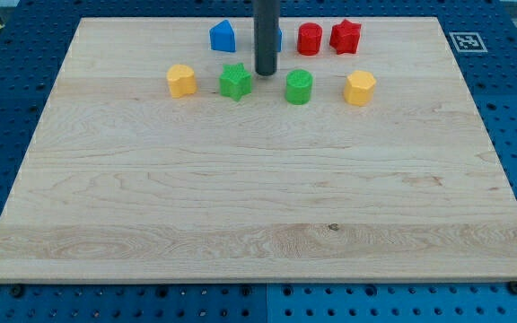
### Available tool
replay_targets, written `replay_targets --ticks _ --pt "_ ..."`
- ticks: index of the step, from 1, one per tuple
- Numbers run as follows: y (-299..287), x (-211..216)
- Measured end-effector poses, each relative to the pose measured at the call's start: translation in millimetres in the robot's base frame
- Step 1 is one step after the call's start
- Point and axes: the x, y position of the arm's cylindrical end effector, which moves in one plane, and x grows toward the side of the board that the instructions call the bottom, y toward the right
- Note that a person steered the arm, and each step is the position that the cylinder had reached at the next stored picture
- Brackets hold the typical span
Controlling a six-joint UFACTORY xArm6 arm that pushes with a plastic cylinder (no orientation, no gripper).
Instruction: Push the green circle diagonally to bottom right to the green star
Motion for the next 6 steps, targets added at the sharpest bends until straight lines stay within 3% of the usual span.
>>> replay_targets --ticks 1,4,6 --pt "34.4 0.5" --pt "32.2 12.1" --pt "32.3 61.1"
